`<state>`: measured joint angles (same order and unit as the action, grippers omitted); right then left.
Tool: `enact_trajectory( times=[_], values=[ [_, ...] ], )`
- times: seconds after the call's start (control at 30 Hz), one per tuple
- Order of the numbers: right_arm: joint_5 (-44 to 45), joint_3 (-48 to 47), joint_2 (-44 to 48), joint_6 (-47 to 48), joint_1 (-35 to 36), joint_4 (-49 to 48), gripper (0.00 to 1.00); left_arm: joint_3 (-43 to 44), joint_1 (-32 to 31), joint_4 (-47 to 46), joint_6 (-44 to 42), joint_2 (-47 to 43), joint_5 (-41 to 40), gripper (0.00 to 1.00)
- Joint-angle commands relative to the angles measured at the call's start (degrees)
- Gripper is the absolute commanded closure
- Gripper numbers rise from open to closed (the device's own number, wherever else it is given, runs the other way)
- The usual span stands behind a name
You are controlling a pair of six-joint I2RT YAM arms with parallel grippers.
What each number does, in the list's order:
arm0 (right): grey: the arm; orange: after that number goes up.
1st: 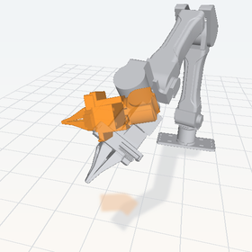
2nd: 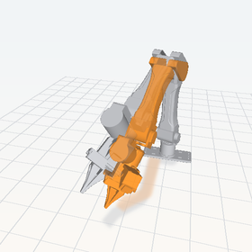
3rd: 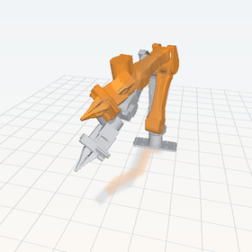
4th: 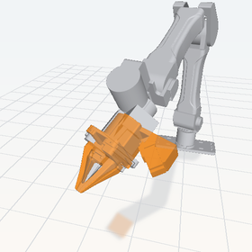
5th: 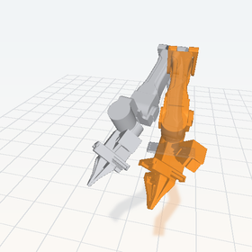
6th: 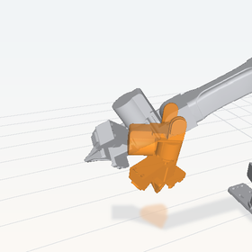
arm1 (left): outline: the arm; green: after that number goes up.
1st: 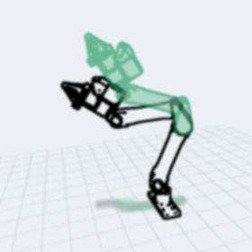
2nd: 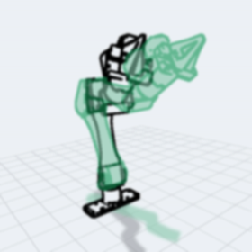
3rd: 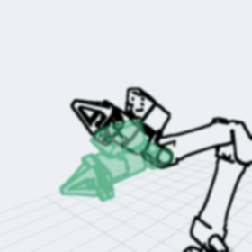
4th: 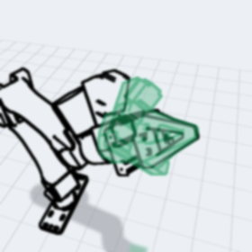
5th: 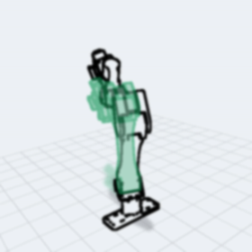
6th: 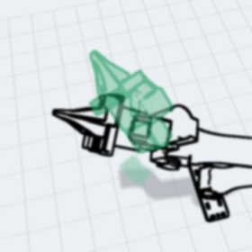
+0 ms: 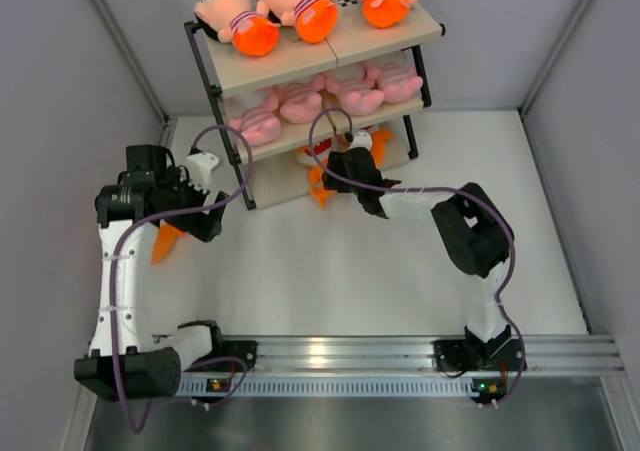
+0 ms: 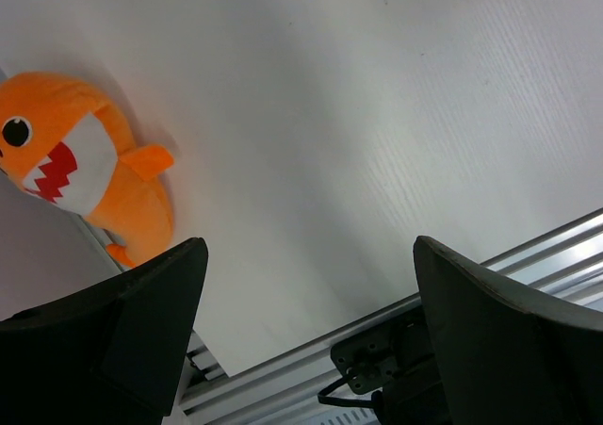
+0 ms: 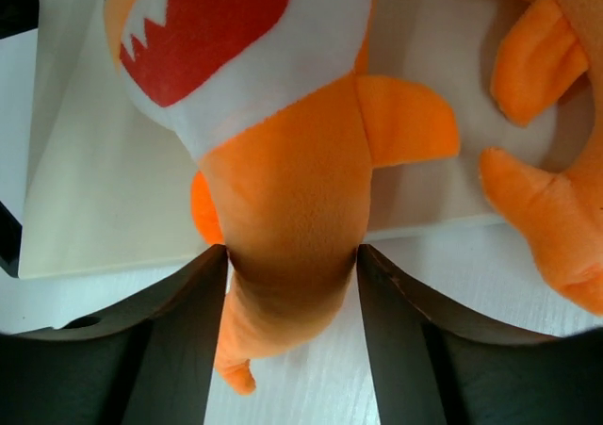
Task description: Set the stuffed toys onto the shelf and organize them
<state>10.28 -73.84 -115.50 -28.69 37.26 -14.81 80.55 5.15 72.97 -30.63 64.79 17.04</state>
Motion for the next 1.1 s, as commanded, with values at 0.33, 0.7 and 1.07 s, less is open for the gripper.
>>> enact_trajectory(
  times=[0.33, 0.7, 1.07],
  values=[
    [-0.79, 11.08, 15.92, 4.16, -0.25, -6.11, 0.35, -8.3, 10.94, -16.44, 1.54, 9.47, -14.99, 0.06],
    [-5.1, 14.34, 22.24, 7.77, 2.03, -4.71, 0.36, -6.2, 14.27, -33.41, 4.44, 23.09, -23.45, 0.36],
    [-7.56, 18.03, 28.84, 9.08, 3.88, -2.78, 0.36, -3.56, 17.52, -37.99, 6.99, 32.76, -21.79, 0.26]
  ],
)
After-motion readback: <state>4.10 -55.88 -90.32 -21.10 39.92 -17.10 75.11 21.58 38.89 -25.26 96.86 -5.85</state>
